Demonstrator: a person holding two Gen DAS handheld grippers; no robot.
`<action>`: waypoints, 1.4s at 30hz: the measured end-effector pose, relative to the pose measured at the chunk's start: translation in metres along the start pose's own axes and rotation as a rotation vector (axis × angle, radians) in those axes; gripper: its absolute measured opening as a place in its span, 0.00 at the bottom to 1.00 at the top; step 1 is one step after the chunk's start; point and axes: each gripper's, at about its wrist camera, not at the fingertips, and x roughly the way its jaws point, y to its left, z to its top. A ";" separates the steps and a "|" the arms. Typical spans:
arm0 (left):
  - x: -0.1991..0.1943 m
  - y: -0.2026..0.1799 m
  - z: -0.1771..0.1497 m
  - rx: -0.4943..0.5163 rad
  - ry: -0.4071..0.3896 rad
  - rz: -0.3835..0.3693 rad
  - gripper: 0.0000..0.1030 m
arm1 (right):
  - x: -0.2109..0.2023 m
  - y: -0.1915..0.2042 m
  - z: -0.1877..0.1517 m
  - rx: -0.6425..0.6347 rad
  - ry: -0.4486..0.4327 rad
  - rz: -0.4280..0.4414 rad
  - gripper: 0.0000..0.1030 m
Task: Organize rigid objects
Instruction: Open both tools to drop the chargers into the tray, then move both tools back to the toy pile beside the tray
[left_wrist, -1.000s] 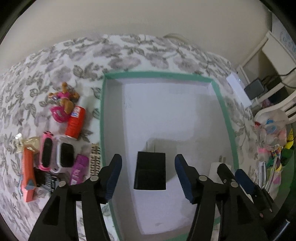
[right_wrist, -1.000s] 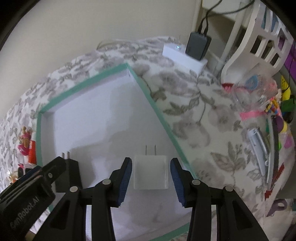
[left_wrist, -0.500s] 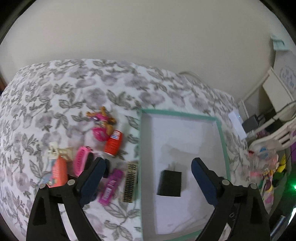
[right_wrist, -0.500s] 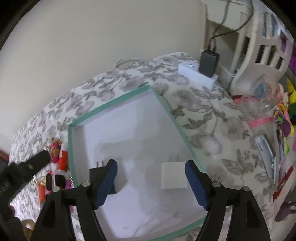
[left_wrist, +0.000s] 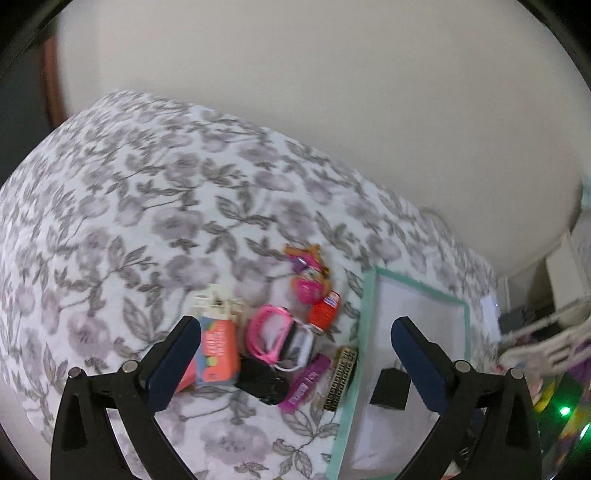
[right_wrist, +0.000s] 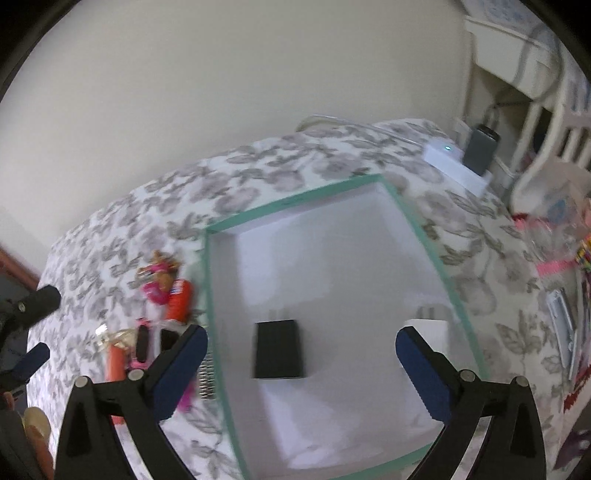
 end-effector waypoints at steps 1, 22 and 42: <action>-0.004 0.005 0.001 -0.016 -0.009 0.002 1.00 | -0.001 0.009 -0.001 -0.027 0.001 0.007 1.00; 0.022 0.136 -0.017 -0.167 0.131 0.277 1.00 | 0.029 0.139 -0.052 -0.315 0.147 0.194 1.00; 0.045 0.225 -0.040 -0.492 0.236 0.387 1.00 | 0.064 0.201 -0.059 -0.451 0.182 0.222 0.81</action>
